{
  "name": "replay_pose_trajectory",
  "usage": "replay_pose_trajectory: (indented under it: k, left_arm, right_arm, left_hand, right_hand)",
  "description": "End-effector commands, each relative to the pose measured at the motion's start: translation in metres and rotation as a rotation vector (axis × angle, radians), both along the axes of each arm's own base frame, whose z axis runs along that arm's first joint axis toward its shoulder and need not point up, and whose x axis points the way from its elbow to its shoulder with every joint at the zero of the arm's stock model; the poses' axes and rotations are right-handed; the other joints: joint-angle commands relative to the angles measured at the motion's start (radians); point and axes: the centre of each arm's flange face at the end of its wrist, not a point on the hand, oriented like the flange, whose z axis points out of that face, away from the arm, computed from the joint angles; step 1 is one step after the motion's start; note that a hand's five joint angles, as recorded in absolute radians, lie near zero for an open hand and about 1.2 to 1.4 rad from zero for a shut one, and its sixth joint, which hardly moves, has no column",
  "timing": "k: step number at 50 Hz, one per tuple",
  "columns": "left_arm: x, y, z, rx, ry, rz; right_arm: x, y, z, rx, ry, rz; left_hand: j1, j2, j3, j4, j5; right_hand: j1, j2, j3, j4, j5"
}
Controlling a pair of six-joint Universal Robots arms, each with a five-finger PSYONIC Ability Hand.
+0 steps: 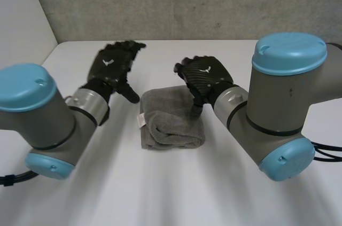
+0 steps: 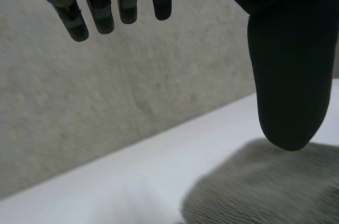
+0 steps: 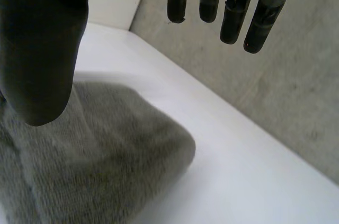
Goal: Fold the towel.
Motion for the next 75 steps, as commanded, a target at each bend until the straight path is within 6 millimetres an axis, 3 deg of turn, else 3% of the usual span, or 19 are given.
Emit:
replay_pose_trajectory:
  k: [1,9,12,15,19,20,21,23,24,26,27,29,31,32,37,45,68,73,75]
  left_arm:
    - [-0.015,0.006,-0.035,0.096,-0.043,-0.038]
    - [-0.02,0.003,-0.098,0.22,-0.123,-0.047]
    - [-0.02,0.002,-0.1,0.223,-0.124,-0.047]
    - [-0.02,0.002,-0.097,0.218,-0.121,-0.047]
    - [-0.02,0.002,-0.061,0.156,-0.082,-0.042]
    - [-0.019,0.002,-0.047,0.13,-0.069,-0.039]
    - [-0.019,0.002,-0.047,0.13,-0.069,-0.039]
    - [-0.016,0.004,-0.016,0.068,-0.036,-0.033]
    - [-0.016,0.004,-0.016,0.068,-0.036,-0.033]
    - [-0.01,0.009,0.017,0.014,-0.009,-0.015]
    - [-0.01,0.009,0.017,0.014,-0.008,-0.015]
    - [-0.006,0.01,0.032,-0.004,0.0,-0.003]
    - [0.004,0.016,0.066,-0.04,0.018,0.022]
    - [0.004,0.016,0.066,-0.04,0.018,0.022]
    - [0.035,0.016,0.117,-0.069,0.038,0.112]
    - [0.057,0.024,0.143,-0.068,0.037,0.167]
    - [0.062,0.022,0.148,-0.062,0.032,0.18]
    - [0.061,0.023,0.146,-0.059,0.027,0.177]
    - [0.061,0.023,0.146,-0.059,0.027,0.174]
  right_arm:
    - [-0.003,-0.019,-0.036,0.126,-0.019,-0.006]
    - [0.001,-0.026,-0.093,0.264,0.012,0.017]
    - [0.0,-0.029,-0.101,0.278,0.025,0.013]
    - [-0.003,-0.033,-0.092,0.262,0.012,0.003]
    - [-0.007,-0.036,-0.059,0.202,-0.031,-0.003]
    - [-0.01,-0.035,-0.037,0.154,-0.06,-0.004]
    - [-0.01,-0.035,-0.036,0.153,-0.06,-0.004]
    - [-0.015,-0.034,-0.001,0.078,-0.105,-0.017]
    - [-0.015,-0.034,-0.001,0.077,-0.105,-0.017]
    - [-0.025,-0.032,0.034,0.008,-0.15,-0.04]
    - [-0.025,-0.032,0.034,0.008,-0.15,-0.04]
    - [-0.036,-0.029,0.066,-0.066,-0.186,-0.098]
    - [-0.043,-0.028,0.079,-0.097,-0.199,-0.14]
    - [-0.043,-0.028,0.079,-0.098,-0.199,-0.141]
    - [-0.066,-0.02,0.11,-0.148,-0.202,-0.271]
    - [-0.08,-0.024,0.116,-0.137,-0.188,-0.329]
    - [-0.083,-0.027,0.117,-0.142,-0.184,-0.329]
    - [-0.075,-0.028,0.107,-0.122,-0.159,-0.278]
    - [-0.056,-0.029,0.082,-0.058,-0.134,-0.165]
  left_hand:
    - [0.035,0.036,0.035,0.036,0.008]
    - [0.047,0.048,0.047,0.048,0.02]
    - [0.05,0.051,0.05,0.051,0.022]
    - [0.05,0.051,0.05,0.051,0.022]
    - [0.05,0.051,0.05,0.051,0.022]
    - [0.05,0.051,0.05,0.051,0.022]
    - [0.05,0.051,0.05,0.051,0.022]
    - [0.047,0.048,0.047,0.048,0.02]
    - [0.047,0.048,0.047,0.048,0.02]
    - [0.047,0.048,0.047,0.048,0.02]
    - [0.047,0.048,0.047,0.048,0.02]
    - [0.044,0.045,0.044,0.045,0.017]
    - [0.038,0.039,0.038,0.039,0.011]
    - [0.038,0.039,0.038,0.039,0.011]
    - [0.044,0.045,0.044,0.045,0.017]
    - [0.047,0.048,0.047,0.048,0.02]
    - [0.032,0.033,0.033,0.033,0.005]
    - [0.023,0.024,0.024,0.024,-0.004]
    - [0.017,0.019,0.018,0.019,-0.01]
  right_hand:
    - [-0.054,-0.068,-0.071,-0.084,-0.06]
    - [-0.054,-0.068,-0.071,-0.084,-0.06]
    - [-0.054,-0.068,-0.071,-0.084,-0.06]
    - [-0.054,-0.068,-0.071,-0.084,-0.06]
    - [-0.054,-0.068,-0.071,-0.084,-0.06]
    - [-0.054,-0.068,-0.071,-0.084,-0.06]
    - [-0.054,-0.068,-0.071,-0.084,-0.06]
    - [-0.054,-0.068,-0.071,-0.084,-0.06]
    - [-0.054,-0.068,-0.071,-0.084,-0.06]
    - [-0.054,-0.068,-0.071,-0.084,-0.06]
    - [-0.054,-0.068,-0.071,-0.084,-0.06]
    - [-0.054,-0.068,-0.071,-0.084,-0.06]
    - [-0.054,-0.068,-0.071,-0.084,-0.06]
    - [-0.054,-0.068,-0.071,-0.084,-0.06]
    - [-0.054,-0.068,-0.071,-0.084,-0.06]
    - [-0.054,-0.068,-0.071,-0.084,-0.06]
    - [-0.054,-0.068,-0.071,-0.084,-0.06]
    - [-0.054,-0.068,-0.071,-0.084,-0.06]
    - [-0.054,-0.068,-0.071,-0.084,-0.06]
